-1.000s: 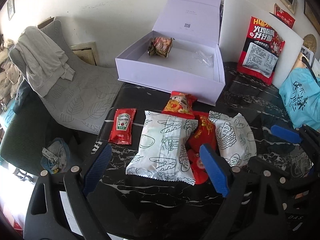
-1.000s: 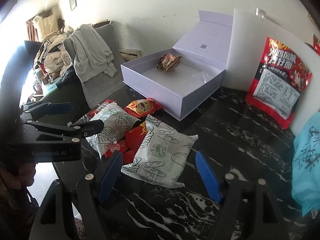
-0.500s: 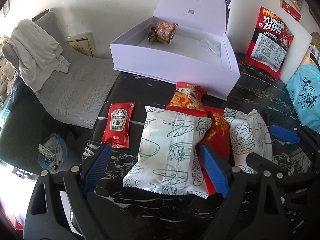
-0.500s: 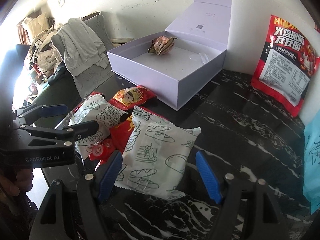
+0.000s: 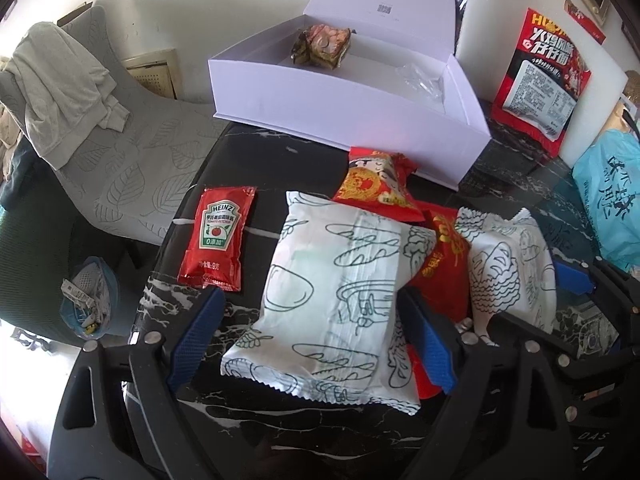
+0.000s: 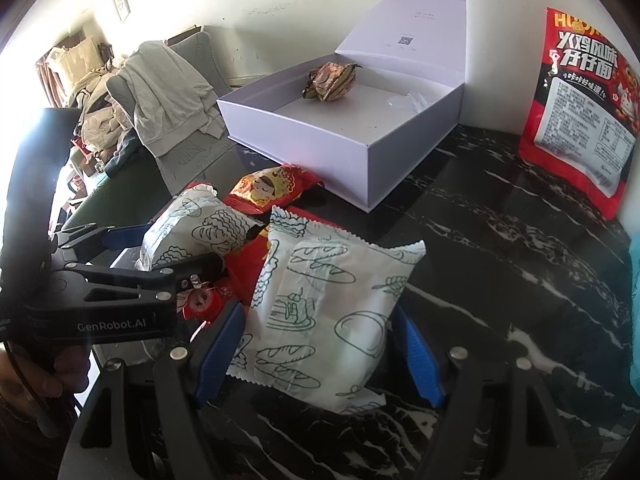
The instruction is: Organize objects
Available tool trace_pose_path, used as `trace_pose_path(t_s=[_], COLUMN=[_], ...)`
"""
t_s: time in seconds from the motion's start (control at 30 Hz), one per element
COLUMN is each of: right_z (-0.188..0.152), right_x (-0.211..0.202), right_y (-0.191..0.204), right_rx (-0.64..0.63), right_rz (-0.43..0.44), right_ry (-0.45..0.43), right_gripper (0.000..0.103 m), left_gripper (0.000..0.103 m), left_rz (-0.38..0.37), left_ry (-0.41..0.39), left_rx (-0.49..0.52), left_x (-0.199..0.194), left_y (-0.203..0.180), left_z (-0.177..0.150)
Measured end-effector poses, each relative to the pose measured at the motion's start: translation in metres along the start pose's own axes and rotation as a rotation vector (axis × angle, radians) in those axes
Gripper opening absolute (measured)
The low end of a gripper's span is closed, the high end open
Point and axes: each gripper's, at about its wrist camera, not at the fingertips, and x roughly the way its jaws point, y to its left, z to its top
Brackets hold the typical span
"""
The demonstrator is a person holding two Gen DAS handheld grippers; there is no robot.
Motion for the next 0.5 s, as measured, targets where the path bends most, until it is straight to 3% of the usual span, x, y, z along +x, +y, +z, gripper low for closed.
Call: trace_pose_path(t_s=[0.07, 0.27, 0.5], right_z=[-0.002, -0.005, -0.018], right_x=[-0.003, -0.012, -0.025], right_y=[0.000, -0.002, -0.004], right_rx=[0.003, 0.009, 0.005], right_rz=[0.010, 0.014, 0.005], right_ry=[-0.009, -0.031, -0.041], right_gripper=[0.070, 0.061, 0.057], left_gripper=[0.075, 0.064, 0.061], left_rz=[-0.014, -0.017, -0.002], left_ry=[-0.003, -0.017, -0.021], left_rx=[0.002, -0.001, 0.001], left_x=[-0.002, -0.011, -0.024], left_y=[-0.001, -0.002, -0.004], left_z=[-0.002, -0.006, -0.019])
